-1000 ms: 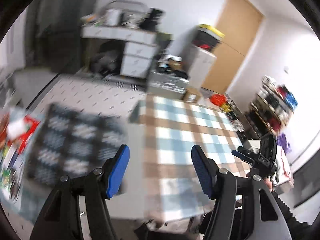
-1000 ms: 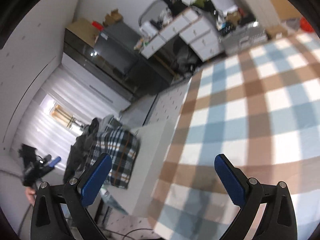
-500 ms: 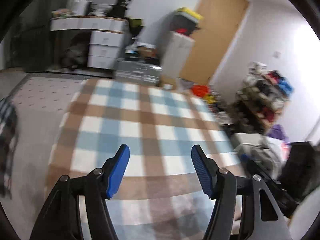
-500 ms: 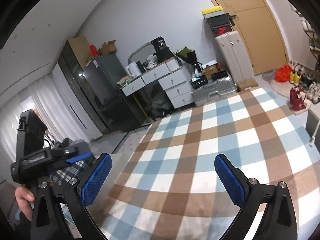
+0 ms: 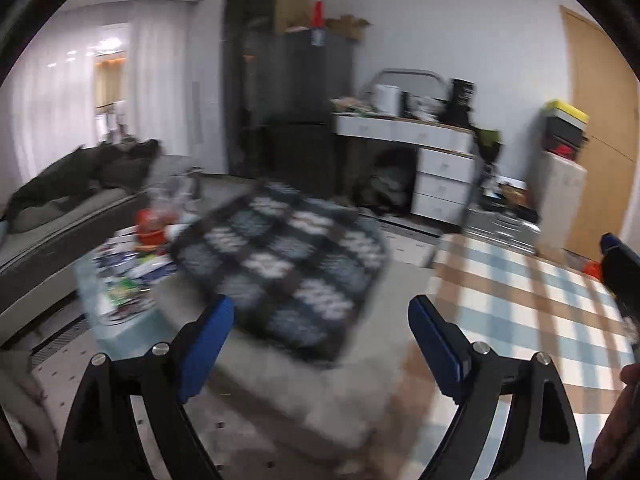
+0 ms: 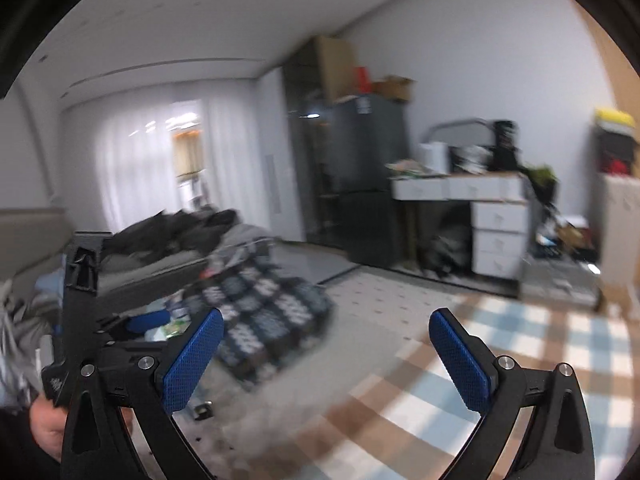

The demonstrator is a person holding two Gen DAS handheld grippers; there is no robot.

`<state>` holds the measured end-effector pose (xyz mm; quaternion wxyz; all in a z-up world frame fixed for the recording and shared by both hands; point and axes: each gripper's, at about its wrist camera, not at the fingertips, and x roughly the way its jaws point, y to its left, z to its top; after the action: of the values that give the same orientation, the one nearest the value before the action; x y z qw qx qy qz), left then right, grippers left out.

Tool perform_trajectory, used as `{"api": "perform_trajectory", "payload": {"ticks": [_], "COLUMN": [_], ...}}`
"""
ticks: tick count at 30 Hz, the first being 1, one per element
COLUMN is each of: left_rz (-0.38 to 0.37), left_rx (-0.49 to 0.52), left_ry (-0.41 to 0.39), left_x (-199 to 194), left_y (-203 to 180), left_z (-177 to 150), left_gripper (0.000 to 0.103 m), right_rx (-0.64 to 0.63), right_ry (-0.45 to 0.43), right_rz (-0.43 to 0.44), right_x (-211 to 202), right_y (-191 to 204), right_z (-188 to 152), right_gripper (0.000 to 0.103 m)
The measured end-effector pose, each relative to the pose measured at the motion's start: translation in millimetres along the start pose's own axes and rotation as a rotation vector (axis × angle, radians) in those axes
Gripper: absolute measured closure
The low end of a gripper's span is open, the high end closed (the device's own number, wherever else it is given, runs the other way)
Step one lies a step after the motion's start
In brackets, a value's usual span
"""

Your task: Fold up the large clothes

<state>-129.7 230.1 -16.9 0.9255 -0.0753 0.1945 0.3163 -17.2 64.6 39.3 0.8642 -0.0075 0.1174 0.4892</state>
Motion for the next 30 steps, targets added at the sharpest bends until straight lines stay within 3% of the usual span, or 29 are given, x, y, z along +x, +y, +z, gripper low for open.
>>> {"api": "perform_trajectory", "payload": {"ticks": [4,9,14,19,30], "left_rz": [0.101,0.16,0.126,0.088,0.131], "left_rx": [-0.027,-0.001,-0.004,0.012,0.064], "left_ry": [0.015,-0.035,-0.05,-0.042,-0.049], "left_x": [-11,-25,-13,-5,-17], "left_y": [44,61,52,33,10], "left_z": [-7,-11,-12,-19,-26], "left_gripper": [0.017,0.017,0.017,0.016,0.017], "right_rx": [-0.004,-0.013,-0.066,0.01,0.016], "right_ry": [0.047,0.095,0.071,0.081,0.062], "right_rz": [0.11,0.13,0.063,0.067,0.06], "right_x": [37,69,62,57,36], "right_y": [43,71,74,54,45], "right_z": [-18,-38,-51,-50,-43], "right_gripper": [0.0,0.0,0.0,0.0,0.0]}}
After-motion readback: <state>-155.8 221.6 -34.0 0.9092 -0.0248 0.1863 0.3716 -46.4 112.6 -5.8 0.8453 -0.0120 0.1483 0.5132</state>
